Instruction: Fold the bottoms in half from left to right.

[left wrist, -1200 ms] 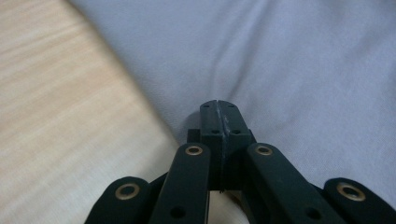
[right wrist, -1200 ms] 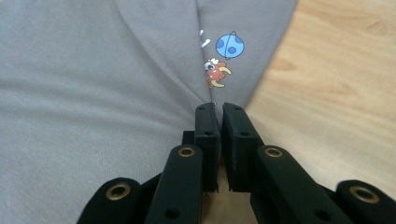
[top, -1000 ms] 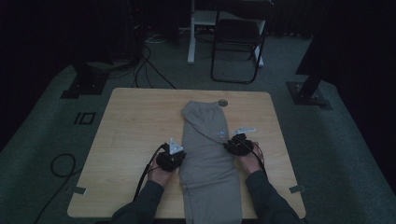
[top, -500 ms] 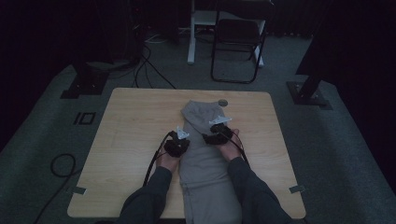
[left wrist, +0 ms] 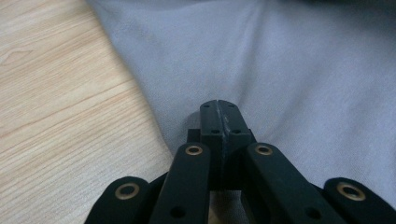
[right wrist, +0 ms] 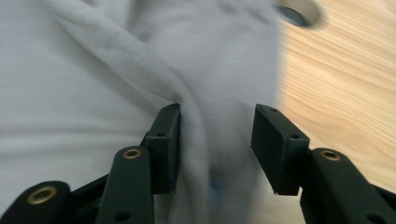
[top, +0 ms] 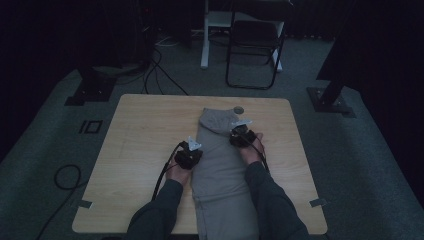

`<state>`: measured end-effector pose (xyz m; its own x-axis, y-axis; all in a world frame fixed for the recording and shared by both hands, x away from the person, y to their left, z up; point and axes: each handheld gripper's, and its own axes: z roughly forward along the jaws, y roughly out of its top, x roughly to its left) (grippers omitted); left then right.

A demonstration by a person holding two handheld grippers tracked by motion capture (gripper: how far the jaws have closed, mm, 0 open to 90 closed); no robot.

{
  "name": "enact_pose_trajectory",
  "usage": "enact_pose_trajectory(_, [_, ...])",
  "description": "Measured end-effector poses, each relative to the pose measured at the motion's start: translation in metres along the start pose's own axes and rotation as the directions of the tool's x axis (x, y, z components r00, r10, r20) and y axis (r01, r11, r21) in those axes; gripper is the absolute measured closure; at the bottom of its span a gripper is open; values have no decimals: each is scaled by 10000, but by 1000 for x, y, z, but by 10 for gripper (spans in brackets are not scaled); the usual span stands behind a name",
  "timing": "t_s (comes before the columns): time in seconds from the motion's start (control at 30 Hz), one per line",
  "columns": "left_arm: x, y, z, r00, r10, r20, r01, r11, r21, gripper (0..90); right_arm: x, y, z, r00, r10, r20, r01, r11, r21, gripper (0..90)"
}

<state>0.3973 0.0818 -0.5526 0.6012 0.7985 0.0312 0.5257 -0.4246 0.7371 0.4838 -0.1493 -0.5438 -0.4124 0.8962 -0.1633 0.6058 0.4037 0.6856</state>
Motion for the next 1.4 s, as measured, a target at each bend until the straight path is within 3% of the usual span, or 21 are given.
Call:
enact_pose_trajectory(0.13, [1, -1, 0, 10000, -38, 46, 38, 10000, -65, 898, -24, -9, -3, 9968, 769, 202, -770, 9970, 42, 568])
enact_pose_trajectory(0.17, [1, -1, -1, 10000, -45, 52, 45, 10000, -65, 898, -27, -10, -3, 9957, 785, 488, -791, 9968, 115, 575])
enact_pose_trajectory(0.23, [1, -2, -1, 10000, -60, 54, 60, 10000, -61, 899, -31, -13, -4, 9948, 866, 529, -870, 9962, 53, 571])
enact_pose_trajectory(0.27, [1, -2, -1, 10000, -78, 59, 78, 9999, -72, 898, -36, -16, -5, 9926, 1144, 400, -1145, 9934, 23, 570])
enact_pose_trajectory(0.33, [1, -2, -1, 9999, -109, 78, 110, 9999, -100, 898, -38, -19, -6, 9929, 1143, 324, -1141, 9934, -65, 567])
enact_pose_trajectory(0.87, [2, -7, -4, 9996, -196, 205, 201, 9995, -238, 898, -39, -26, -9, 9885, 1483, -308, -1491, 9885, -248, 556])
enact_pose_trajectory(1.2, [-1, -23, -24, 9991, -157, 397, 159, 9999, -49, 898, -30, -44, -28, 9881, 1317, -793, -1337, 9908, -202, 552])
enact_pose_trajectory(1.4, [-13, -39, -45, 9976, -68, 688, 56, 9998, 177, 897, -19, -60, -46, 9888, 987, -1117, -1011, 9947, -165, 547])
